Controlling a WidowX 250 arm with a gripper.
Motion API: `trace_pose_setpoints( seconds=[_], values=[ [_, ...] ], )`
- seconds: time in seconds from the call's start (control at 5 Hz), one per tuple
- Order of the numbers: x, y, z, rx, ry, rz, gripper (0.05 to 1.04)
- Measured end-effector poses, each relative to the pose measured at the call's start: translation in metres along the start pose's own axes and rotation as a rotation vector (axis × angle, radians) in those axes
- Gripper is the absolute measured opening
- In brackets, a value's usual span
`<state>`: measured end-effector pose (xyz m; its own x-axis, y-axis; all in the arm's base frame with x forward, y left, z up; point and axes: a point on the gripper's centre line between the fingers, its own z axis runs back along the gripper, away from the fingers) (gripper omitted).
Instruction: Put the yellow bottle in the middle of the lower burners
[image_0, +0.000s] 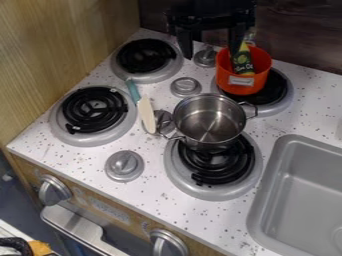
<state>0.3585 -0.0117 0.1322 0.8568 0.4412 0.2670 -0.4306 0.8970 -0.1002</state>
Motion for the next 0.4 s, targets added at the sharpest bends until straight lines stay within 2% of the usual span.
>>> trace_pose_setpoints(
  seconds=[0.2, 0.4],
  values=[
    [-0.004, 0.002, -0.012, 0.020, 0.025, 0.007, 1.001],
    [-0.001, -0.009, -0.024, 0.038, -0.028, -0.017, 1.001]
  ],
)
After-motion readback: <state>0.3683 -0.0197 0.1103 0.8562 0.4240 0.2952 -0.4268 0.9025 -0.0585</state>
